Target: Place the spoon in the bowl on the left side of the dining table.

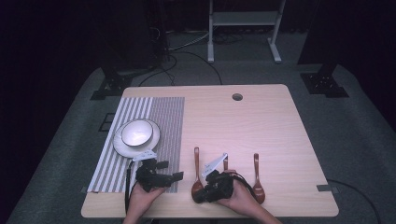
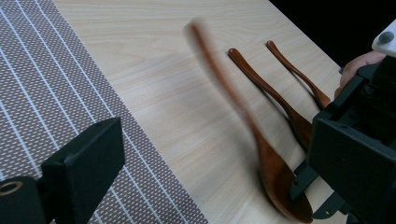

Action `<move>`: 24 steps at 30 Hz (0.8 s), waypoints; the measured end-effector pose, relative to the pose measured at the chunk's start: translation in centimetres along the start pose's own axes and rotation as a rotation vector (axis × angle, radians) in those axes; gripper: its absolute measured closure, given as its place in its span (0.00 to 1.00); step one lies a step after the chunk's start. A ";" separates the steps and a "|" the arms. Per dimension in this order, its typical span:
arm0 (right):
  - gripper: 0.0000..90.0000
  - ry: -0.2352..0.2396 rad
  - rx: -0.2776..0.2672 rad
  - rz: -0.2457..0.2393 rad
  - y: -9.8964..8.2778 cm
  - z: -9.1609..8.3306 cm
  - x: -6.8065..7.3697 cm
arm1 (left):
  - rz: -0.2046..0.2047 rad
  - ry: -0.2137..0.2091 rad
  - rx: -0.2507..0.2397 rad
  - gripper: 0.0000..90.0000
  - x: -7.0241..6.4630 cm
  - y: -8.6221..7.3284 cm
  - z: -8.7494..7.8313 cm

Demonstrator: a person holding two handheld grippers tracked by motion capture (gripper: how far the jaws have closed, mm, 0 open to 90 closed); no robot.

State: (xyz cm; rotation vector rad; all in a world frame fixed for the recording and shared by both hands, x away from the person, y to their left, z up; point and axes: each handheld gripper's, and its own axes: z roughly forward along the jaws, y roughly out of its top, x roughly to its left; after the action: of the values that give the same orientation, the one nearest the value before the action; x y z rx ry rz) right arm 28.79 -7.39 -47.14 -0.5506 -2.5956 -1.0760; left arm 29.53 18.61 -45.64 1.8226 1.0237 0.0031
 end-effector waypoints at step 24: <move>0.87 -0.044 -0.010 -0.044 -0.2 0.1 0.5 | -0.062 -0.059 0.054 0.05 0.2 1.6 3.1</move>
State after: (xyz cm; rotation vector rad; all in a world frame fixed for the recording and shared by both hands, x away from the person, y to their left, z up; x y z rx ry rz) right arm 28.23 -7.35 -47.16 -0.5285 -2.6534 -1.1037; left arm 32.04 16.23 -46.01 1.8286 1.0470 -0.1162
